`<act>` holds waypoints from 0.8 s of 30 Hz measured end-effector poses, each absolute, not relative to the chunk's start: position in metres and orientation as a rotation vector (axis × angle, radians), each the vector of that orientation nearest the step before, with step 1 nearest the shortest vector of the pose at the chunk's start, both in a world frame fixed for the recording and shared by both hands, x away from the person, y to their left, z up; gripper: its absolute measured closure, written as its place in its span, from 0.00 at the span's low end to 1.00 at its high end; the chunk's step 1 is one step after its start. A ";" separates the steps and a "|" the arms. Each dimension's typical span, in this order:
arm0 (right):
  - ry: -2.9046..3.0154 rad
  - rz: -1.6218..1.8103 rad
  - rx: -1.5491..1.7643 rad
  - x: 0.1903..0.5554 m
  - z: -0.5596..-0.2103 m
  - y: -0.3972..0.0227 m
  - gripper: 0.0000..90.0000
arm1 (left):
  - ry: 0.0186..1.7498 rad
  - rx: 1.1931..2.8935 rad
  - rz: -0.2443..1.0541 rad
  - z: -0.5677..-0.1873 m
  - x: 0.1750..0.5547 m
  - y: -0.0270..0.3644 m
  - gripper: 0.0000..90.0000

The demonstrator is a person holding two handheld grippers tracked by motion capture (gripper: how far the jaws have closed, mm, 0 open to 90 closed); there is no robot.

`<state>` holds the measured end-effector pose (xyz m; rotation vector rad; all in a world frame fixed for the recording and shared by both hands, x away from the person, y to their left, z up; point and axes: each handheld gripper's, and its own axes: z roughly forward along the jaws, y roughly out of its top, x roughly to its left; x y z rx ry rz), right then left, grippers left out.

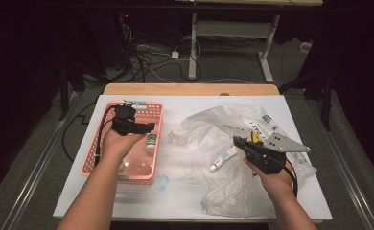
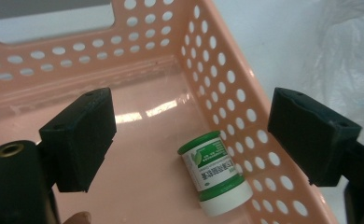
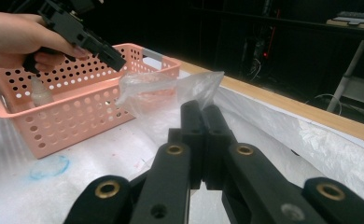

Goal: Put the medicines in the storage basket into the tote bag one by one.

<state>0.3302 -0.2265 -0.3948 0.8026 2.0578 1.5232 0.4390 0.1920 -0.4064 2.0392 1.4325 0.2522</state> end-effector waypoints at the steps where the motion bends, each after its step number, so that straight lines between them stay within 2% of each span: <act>1: 2.057 1.523 0.807 0.330 -0.395 -0.227 1.00 | 1.439 2.056 0.242 -0.408 0.441 0.190 0.17; 6: 2.049 1.528 0.803 0.330 -0.393 -0.228 1.00 | 1.487 2.134 0.164 -0.418 0.448 0.184 0.21; 17: 2.045 1.534 0.811 0.329 -0.392 -0.229 1.00 | 1.557 2.222 0.046 -0.433 0.455 0.174 0.41; 24: 2.046 1.536 0.806 0.329 -0.392 -0.228 1.00 | 1.581 2.247 0.012 -0.436 0.456 0.172 0.45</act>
